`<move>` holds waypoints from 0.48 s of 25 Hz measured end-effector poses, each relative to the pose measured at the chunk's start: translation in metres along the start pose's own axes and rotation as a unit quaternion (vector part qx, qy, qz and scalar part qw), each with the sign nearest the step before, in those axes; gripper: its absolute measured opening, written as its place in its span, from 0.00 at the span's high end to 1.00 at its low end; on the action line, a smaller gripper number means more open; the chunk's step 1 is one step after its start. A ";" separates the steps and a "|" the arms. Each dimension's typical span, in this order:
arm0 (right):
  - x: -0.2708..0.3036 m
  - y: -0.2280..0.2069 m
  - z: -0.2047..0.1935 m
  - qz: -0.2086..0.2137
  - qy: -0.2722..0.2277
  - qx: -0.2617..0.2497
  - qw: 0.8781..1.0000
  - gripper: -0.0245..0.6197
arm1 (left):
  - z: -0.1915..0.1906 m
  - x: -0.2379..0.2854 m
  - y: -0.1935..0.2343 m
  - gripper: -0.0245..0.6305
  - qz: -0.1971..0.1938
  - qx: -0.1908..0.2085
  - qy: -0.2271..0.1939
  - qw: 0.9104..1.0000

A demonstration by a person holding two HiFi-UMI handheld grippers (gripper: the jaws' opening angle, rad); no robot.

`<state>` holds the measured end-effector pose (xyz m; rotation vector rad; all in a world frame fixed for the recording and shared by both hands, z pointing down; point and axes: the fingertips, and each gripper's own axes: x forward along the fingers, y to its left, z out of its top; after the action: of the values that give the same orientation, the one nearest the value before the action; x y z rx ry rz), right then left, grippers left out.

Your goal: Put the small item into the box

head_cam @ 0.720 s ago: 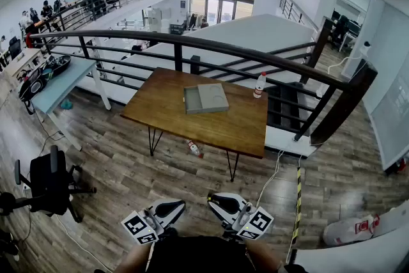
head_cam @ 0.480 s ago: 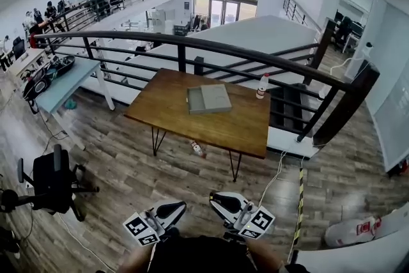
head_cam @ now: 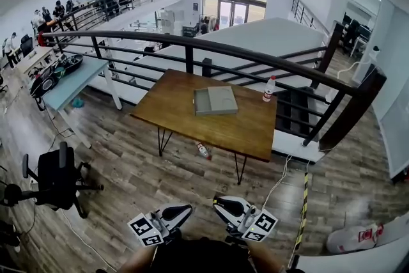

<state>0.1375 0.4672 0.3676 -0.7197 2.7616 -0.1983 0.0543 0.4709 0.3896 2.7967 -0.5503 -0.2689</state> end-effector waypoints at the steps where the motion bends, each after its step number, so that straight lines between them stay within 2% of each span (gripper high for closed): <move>1: -0.002 -0.001 -0.003 0.000 0.004 -0.001 1.000 0.85 | 0.000 0.000 0.000 0.94 0.000 0.000 0.000 1.000; 5: -0.010 -0.007 -0.006 0.006 0.001 0.005 1.000 0.85 | 0.000 0.002 0.003 0.94 0.005 0.000 -0.004 1.000; 12: -0.006 -0.023 -0.018 0.002 0.001 0.027 1.000 0.85 | -0.007 -0.008 0.016 0.94 0.026 -0.015 0.019 0.999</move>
<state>0.1477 0.4516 0.3912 -0.7012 2.7480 -0.2728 0.0431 0.4614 0.4022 2.7476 -0.6054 -0.2120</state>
